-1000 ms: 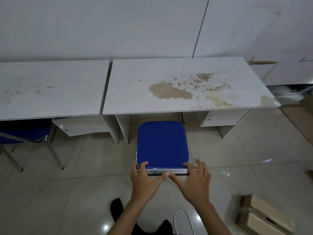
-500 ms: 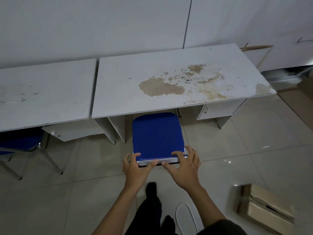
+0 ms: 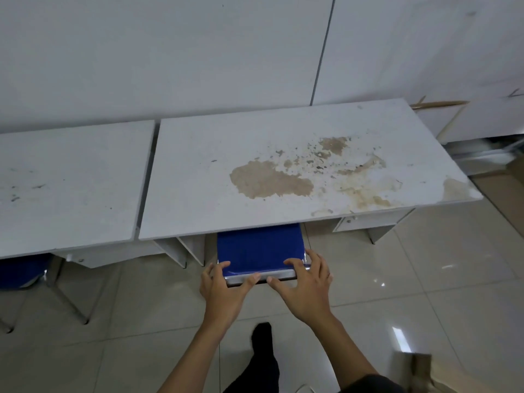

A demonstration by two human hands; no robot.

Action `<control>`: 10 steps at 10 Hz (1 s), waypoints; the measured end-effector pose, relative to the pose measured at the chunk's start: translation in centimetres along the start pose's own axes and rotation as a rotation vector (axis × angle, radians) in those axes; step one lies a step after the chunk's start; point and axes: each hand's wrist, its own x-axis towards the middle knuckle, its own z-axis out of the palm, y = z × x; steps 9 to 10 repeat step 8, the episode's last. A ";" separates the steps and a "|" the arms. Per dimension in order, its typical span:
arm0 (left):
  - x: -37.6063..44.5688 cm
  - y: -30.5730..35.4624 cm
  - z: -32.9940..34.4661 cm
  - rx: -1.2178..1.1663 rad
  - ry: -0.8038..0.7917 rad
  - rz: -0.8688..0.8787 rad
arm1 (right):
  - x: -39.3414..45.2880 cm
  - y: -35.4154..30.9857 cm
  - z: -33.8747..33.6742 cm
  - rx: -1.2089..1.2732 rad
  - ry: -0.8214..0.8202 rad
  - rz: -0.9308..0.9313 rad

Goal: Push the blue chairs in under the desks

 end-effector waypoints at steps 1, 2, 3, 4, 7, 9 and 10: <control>2.6 1.0 0.3 0.002 0.012 0.006 | 2.5 -0.8 -0.4 -0.002 -0.007 0.008; 5.6 1.8 0.6 0.000 0.024 0.009 | 5.4 -1.7 -0.5 0.008 -0.006 0.010; 7.9 2.6 0.9 0.006 0.035 0.004 | 7.6 -2.4 -0.7 -0.001 -0.007 0.018; 9.8 3.2 0.8 0.007 0.045 0.012 | 9.2 -3.2 -0.7 0.000 -0.005 0.025; 10.2 4.0 -0.3 0.049 -0.008 0.022 | 9.4 -4.2 -1.6 -0.090 -0.080 0.053; 10.4 5.7 -1.3 0.087 -0.010 0.055 | 10.5 -5.6 -3.0 -0.123 -0.174 0.040; 10.4 5.7 -1.3 0.087 -0.010 0.055 | 10.5 -5.6 -3.0 -0.123 -0.174 0.040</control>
